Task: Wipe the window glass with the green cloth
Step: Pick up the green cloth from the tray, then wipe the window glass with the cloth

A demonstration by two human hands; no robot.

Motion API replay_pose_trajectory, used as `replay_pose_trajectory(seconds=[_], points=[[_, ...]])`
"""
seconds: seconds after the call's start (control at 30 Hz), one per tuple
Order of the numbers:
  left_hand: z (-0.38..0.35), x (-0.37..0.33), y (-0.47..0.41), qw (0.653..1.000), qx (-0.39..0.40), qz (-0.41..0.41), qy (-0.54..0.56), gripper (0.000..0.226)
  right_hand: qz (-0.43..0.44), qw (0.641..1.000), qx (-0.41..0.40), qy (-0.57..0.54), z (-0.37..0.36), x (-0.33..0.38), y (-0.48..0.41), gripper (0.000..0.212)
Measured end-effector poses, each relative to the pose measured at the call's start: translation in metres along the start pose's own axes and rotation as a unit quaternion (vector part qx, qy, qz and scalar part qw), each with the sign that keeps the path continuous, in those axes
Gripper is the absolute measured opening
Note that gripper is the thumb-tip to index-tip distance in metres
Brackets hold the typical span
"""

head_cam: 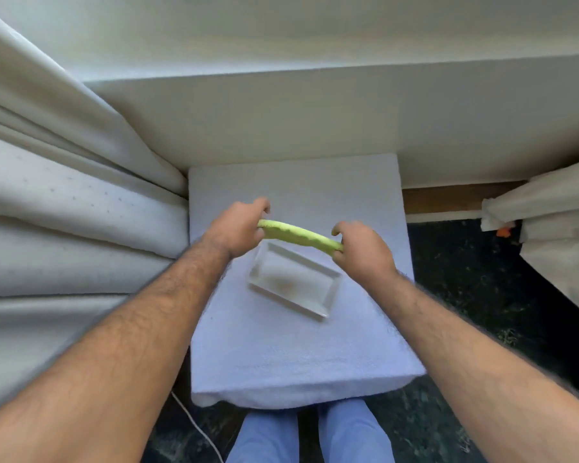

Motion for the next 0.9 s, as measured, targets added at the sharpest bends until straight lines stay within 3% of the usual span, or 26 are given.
replay_pose_trajectory(seconds=[0.2,0.47,0.73,0.9], points=[[0.131,-0.041,0.061,0.996,-0.067,-0.035,-0.043,0.026,0.052,0.994,-0.096,0.023,0.146,0.053,0.042,0.013],[0.316,-0.093,0.169,0.964,-0.257,-0.065,0.025,0.018,0.095,0.968,-0.233,-0.026,0.332,0.13,0.128,0.014],[0.497,-0.143,0.287,0.887,-0.429,-0.11,0.128,0.017,0.19,0.903,-0.384,0.014,0.511,0.226,0.244,0.011],[0.583,-0.178,0.357,0.809,-0.537,-0.148,0.186,0.024,0.232,0.855,-0.463,0.024,0.603,0.276,0.315,0.013]])
Point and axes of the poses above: each hand's wrist, its own y-axis away from the middle knuckle, its own z-axis out of the back of the hand, x = y × z, the point moved 4 cm from there along -y, towards the middle knuckle, and after that the axes turned 9 degrees about x, right-handed, at the moved point
